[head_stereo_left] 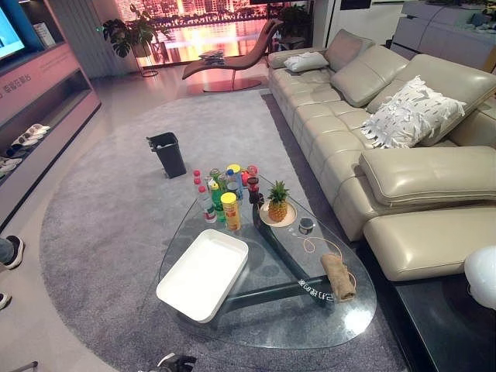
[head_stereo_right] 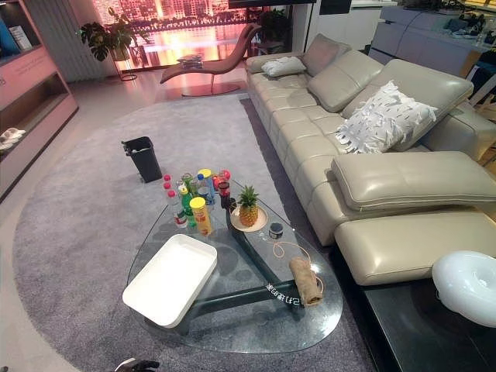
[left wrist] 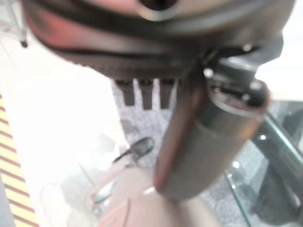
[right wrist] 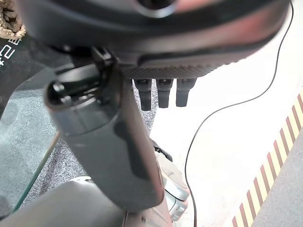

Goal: Wipe the table with a cloth and put it in the basket.

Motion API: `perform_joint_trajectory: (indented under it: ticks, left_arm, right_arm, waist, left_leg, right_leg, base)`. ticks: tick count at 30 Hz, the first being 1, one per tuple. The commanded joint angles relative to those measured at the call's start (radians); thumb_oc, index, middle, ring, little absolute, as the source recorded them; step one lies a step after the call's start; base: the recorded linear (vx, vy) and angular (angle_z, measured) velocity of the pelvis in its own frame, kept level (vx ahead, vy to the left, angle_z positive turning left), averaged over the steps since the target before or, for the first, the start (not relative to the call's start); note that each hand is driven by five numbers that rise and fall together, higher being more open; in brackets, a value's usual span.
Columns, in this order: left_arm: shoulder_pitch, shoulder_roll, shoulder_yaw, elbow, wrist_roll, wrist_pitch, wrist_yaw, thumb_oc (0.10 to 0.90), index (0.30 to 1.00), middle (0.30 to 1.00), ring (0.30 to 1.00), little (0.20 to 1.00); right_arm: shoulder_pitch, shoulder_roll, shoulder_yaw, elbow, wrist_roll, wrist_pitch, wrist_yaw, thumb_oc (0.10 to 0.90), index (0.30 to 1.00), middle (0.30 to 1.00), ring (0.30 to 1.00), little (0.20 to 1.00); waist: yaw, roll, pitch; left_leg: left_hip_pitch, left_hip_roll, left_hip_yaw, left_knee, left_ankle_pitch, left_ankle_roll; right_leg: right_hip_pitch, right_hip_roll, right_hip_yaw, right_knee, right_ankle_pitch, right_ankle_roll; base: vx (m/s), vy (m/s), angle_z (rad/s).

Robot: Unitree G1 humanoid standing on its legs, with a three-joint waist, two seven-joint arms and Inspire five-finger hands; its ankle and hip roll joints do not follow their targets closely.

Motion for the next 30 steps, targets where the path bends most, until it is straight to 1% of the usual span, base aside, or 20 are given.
perform_joint_trajectory:
  ticks: [1, 11, 19, 21, 24, 25, 27, 28, 29, 30]
  left_arm:
    - [-0.086, -0.015, -0.033, 0.052, 0.001, 0.0, 0.0, 0.8, 0.9, 0.9, 0.9, 0.9]
    - [-0.069, -0.014, -0.029, 0.048, -0.012, 0.016, 0.011, 0.8, 0.9, 0.9, 0.9, 0.9]
    - [-0.064, -0.001, -0.021, 0.034, -0.076, 0.036, 0.032, 0.8, 0.9, 0.9, 0.9, 0.9]
    - [-0.092, 0.015, -0.013, 0.027, -0.132, 0.078, 0.026, 0.8, 0.9, 0.9, 0.9, 0.9]
    - [-0.127, 0.03, -0.002, 0.029, -0.177, 0.09, 0.015, 0.8, 0.9, 0.9, 0.9, 0.9]
    - [-0.143, 0.036, 0.007, 0.03, -0.212, 0.091, 0.021, 0.8, 0.9, 0.9, 0.9, 0.9]
    - [-0.162, 0.043, 0.021, 0.028, -0.255, 0.085, 0.039, 0.8, 0.9, 0.9, 0.9, 0.9]
    - [-0.202, 0.06, 0.052, 0.019, -0.338, 0.064, 0.069, 0.8, 0.9, 0.9, 0.9, 0.9]
    - [-0.221, 0.067, 0.071, 0.008, -0.391, 0.044, 0.074, 0.8, 0.9, 0.9, 0.9, 0.9]
    - [-0.225, 0.071, 0.072, 0.005, -0.401, 0.032, 0.074, 0.8, 0.9, 0.9, 0.9, 0.9]
  right_arm:
    - [-0.091, 0.011, 0.022, 0.046, 0.017, 0.003, -0.008, 0.8, 0.9, 0.9, 0.9, 0.9]
    - [-0.08, 0.007, 0.021, 0.042, 0.01, 0.006, -0.007, 0.8, 0.9, 0.9, 0.9, 0.9]
    - [-0.088, -0.023, 0.025, 0.028, 0.023, 0.033, -0.008, 0.8, 0.9, 0.9, 0.9, 0.9]
    - [-0.118, -0.048, 0.033, 0.025, 0.036, 0.064, -0.009, 0.8, 0.9, 0.9, 0.9, 0.9]
    - [-0.153, -0.064, 0.033, 0.023, 0.048, 0.075, -0.013, 0.8, 0.9, 0.9, 0.9, 0.9]
    - [-0.169, -0.069, 0.033, 0.021, 0.053, 0.082, -0.014, 0.8, 0.9, 0.9, 0.9, 0.9]
    - [-0.185, -0.075, 0.036, 0.02, 0.068, 0.083, -0.018, 0.8, 0.9, 0.9, 0.9, 0.9]
    - [-0.213, -0.088, 0.034, 0.017, 0.093, 0.077, -0.034, 0.8, 0.9, 0.9, 0.9, 0.9]
    - [-0.227, -0.099, 0.027, 0.014, 0.116, 0.07, -0.051, 0.8, 0.9, 0.9, 0.9, 0.9]
    - [-0.23, -0.105, 0.024, 0.01, 0.122, 0.064, -0.057, 0.8, 0.9, 0.9, 0.9, 0.9]
  waist:
    - [0.008, -0.04, 0.054]
    - [0.006, -0.036, 0.066]
    - [0.005, -0.024, 0.114]
    - [0.001, -0.012, 0.169]
    - [-0.005, -0.002, 0.212]
    - [-0.007, 0.0, 0.227]
    - [-0.008, 0.001, 0.244]
    - [-0.007, 0.001, 0.277]
    - [-0.003, 0.002, 0.298]
    - [-0.001, 0.002, 0.307]
  left_leg:
    - [0.04, -0.003, -0.021, 0.001, -0.029, -0.006]
    - [0.026, -0.006, -0.024, 0.001, -0.024, -0.006]
    - [-0.042, -0.006, -0.039, 0.001, 0.0, -0.008]
    - [-0.11, -0.009, -0.049, 0.001, 0.023, -0.009]
    - [-0.169, -0.013, -0.056, 0.001, 0.04, -0.007]
    - [-0.192, -0.014, -0.057, 0.001, 0.046, -0.007]
    - [-0.213, -0.017, -0.059, 0.001, 0.051, -0.006]
    - [-0.255, -0.026, -0.071, 0.001, 0.057, -0.003]
    - [-0.28, -0.033, -0.083, 0.001, 0.06, -0.002]
    - [-0.289, -0.035, -0.086, 0.001, 0.063, -0.003]
  right_leg:
    - [-0.01, -0.049, 0.0, 0.004, 0.048, 0.045]
    - [-0.025, -0.048, 0.003, 0.004, 0.054, 0.045]
    - [-0.088, -0.046, 0.012, 0.004, 0.07, 0.042]
    - [-0.156, -0.045, 0.017, 0.004, 0.086, 0.035]
    - [-0.218, -0.039, 0.026, 0.004, 0.1, 0.029]
    - [-0.241, -0.036, 0.03, 0.004, 0.105, 0.027]
    - [-0.266, -0.032, 0.035, 0.004, 0.111, 0.025]
    - [-0.313, -0.024, 0.045, 0.004, 0.119, 0.02]
    - [-0.337, -0.021, 0.05, 0.004, 0.124, 0.017]
    - [-0.345, -0.022, 0.047, 0.005, 0.126, 0.017]
  base:
    - [0.0, 0.0, 0.0]
    - [0.0, 0.0, 0.0]
    - [-0.03, 0.013, 0.0]
    - [-0.18, 0.069, -0.03]
    - [-0.14, 0.041, 0.01]
    - [-0.09, 0.022, 0.02]
    - [-0.11, 0.019, -0.01]
    - [-0.15, 0.029, -0.03]
    - [-0.15, 0.03, -0.02]
    - [-0.07, 0.023, 0.01]
